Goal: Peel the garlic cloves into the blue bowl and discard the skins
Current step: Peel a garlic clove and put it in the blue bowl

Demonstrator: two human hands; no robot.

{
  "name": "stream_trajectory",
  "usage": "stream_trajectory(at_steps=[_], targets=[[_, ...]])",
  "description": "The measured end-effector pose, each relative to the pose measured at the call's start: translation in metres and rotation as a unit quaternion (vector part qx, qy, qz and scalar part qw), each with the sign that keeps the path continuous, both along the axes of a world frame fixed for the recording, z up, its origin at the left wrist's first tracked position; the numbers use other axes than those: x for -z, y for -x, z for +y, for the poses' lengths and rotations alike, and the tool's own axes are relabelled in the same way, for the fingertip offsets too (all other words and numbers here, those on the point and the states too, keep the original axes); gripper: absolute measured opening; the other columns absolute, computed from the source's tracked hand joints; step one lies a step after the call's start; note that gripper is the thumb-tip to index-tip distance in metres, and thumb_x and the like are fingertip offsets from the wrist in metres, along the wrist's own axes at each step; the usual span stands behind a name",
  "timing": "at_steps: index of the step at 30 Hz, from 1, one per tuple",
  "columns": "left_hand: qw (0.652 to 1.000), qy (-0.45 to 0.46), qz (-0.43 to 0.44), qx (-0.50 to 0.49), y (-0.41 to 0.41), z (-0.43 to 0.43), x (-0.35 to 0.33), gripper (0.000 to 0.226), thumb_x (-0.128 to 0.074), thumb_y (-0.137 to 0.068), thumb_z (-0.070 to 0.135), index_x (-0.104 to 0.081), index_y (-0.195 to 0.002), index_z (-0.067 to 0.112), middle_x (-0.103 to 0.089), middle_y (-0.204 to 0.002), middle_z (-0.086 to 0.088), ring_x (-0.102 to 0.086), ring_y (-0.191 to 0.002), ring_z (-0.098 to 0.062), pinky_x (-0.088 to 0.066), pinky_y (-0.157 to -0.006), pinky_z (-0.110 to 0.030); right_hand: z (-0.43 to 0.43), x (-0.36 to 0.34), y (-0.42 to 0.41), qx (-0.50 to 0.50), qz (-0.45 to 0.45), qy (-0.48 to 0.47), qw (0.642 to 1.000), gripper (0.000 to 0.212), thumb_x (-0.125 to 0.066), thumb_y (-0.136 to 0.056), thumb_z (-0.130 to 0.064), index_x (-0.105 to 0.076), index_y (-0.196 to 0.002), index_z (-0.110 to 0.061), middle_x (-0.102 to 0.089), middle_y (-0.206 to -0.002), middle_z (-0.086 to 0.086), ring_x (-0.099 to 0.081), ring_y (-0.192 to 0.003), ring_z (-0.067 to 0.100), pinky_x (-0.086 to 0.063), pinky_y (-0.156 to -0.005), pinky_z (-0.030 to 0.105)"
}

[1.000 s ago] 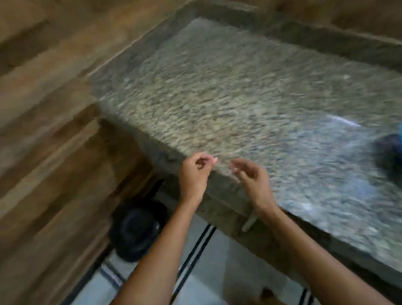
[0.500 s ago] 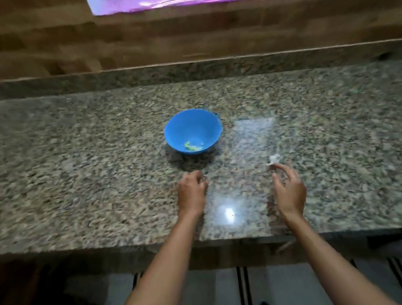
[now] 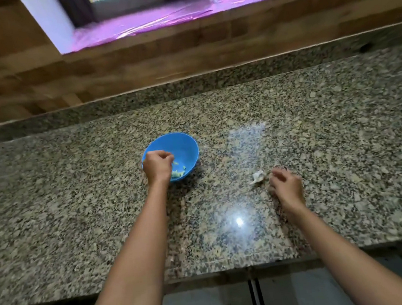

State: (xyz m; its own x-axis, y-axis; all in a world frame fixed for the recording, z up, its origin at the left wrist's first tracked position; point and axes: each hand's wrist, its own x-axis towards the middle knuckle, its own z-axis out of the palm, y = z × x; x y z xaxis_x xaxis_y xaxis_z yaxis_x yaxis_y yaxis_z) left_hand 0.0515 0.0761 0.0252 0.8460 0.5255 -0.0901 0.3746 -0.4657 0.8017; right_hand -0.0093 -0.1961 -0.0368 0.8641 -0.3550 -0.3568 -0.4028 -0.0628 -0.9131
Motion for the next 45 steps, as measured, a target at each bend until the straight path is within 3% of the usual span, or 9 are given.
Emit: stream_trajectory(at_steps=[3, 5, 7, 12, 14, 22, 28, 32, 45], targets=[[0.997, -0.018, 0.071, 0.008, -0.011, 0.006, 0.005, 0.013, -0.066, -0.082, 0.002, -0.072, -0.094, -0.002, -0.071, -0.096, -0.019, -0.068, -0.093, -0.029, -0.053, -0.087, -0.035, 0.0, 0.008, -0.008, -0.003, 0.02, -0.034, 0.999, 0.031, -0.052, -0.093, -0.007, -0.055, -0.123, -0.008, -0.059, -0.12, 0.01, -0.059, -0.091, 0.019, -0.053, -0.085, 0.036], [0.997, -0.075, -0.026, 0.007, -0.003, -0.016, -0.004, 0.02, -0.059, -0.089, 0.005, -0.072, -0.104, 0.003, -0.071, -0.103, -0.012, -0.067, -0.095, -0.023, -0.051, -0.086, -0.03, 0.0, 0.009, -0.01, 0.008, 0.034, -0.074, 0.997, 0.029, -0.052, -0.093, -0.007, -0.056, -0.122, -0.007, -0.06, -0.114, 0.011, -0.058, -0.081, 0.015, -0.052, -0.071, 0.027], [0.987, -0.06, -0.096, 0.112, 0.013, -0.06, -0.009, 0.022, -0.058, -0.091, 0.01, -0.07, -0.109, 0.008, -0.071, -0.102, -0.006, -0.066, -0.087, -0.015, -0.053, -0.081, -0.027, -0.001, 0.009, -0.01, 0.028, 0.041, -0.107, 0.993, 0.028, -0.052, -0.093, -0.006, -0.056, -0.121, -0.006, -0.062, -0.108, 0.013, -0.058, -0.076, 0.014, -0.048, -0.063, 0.02], [0.922, -0.065, 0.044, 0.378, 0.029, -0.153, 0.043, 0.032, -0.071, -0.082, 0.022, -0.068, -0.112, 0.013, -0.07, -0.106, -0.009, -0.065, -0.096, -0.022, -0.052, -0.085, -0.034, 0.0, 0.005, -0.008, 0.044, 0.039, -0.143, 0.988, 0.025, -0.05, -0.093, -0.004, -0.057, -0.117, -0.002, -0.063, -0.111, 0.019, -0.06, -0.078, 0.016, -0.048, -0.065, 0.02], [0.918, -0.094, 0.041, 0.382, 0.028, -0.158, 0.055, 0.023, -0.07, -0.081, 0.019, -0.069, -0.103, 0.011, -0.069, -0.093, -0.012, -0.064, -0.086, -0.025, -0.049, -0.073, -0.032, 0.0, 0.0, -0.006, 0.04, 0.04, -0.143, 0.988, 0.023, -0.049, -0.094, -0.005, -0.058, -0.114, -0.001, -0.063, -0.112, 0.02, -0.06, -0.082, 0.019, -0.048, -0.064, 0.018], [0.938, 0.058, -0.069, 0.335, 0.068, -0.133, 0.052, 0.032, -0.069, -0.082, 0.003, -0.062, -0.108, 0.02, -0.059, -0.104, 0.007, -0.06, -0.079, 0.002, -0.053, -0.074, -0.016, 0.021, -0.022, 0.016, -0.005, -0.006, -0.252, 0.968, 0.02, -0.059, -0.087, -0.001, -0.063, -0.106, -0.003, -0.069, -0.086, 0.008, -0.069, -0.064, 0.009, -0.052, -0.054, 0.016], [0.937, 0.262, -0.041, 0.228, 0.074, -0.117, 0.049, 0.023, -0.07, -0.082, 0.01, -0.071, -0.105, 0.011, -0.073, -0.101, -0.005, -0.07, -0.09, -0.014, -0.057, -0.078, -0.032, 0.024, -0.024, 0.017, -0.041, 0.013, -0.356, 0.933, 0.021, -0.048, -0.094, -0.005, -0.061, -0.11, -0.007, -0.071, -0.095, 0.011, -0.069, -0.079, 0.018, -0.058, -0.072, 0.03], [0.948, 0.218, -0.06, 0.222, 0.085, -0.119, 0.048, 0.028, -0.073, -0.08, 0.015, -0.071, -0.107, 0.014, -0.071, -0.104, 0.0, -0.068, -0.094, -0.01, -0.056, -0.08, -0.028, 0.033, -0.025, 0.02, -0.075, -0.002, -0.37, 0.926, 0.022, -0.042, -0.097, -0.01, -0.06, -0.109, -0.011, -0.066, -0.111, 0.008, -0.062, -0.1, 0.021, -0.05, -0.091, 0.039], [0.946, 0.142, -0.072, 0.282, 0.106, -0.119, 0.034, 0.025, -0.074, -0.08, 0.018, -0.073, -0.104, 0.011, -0.074, -0.094, 0.001, -0.069, -0.083, -0.001, -0.056, -0.074, -0.018, 0.025, -0.022, 0.039, -0.079, -0.014, -0.421, 0.904, 0.022, -0.045, -0.094, -0.007, -0.058, -0.111, -0.001, -0.064, -0.114, 0.014, -0.064, -0.1, 0.023, -0.055, -0.081, 0.031]])
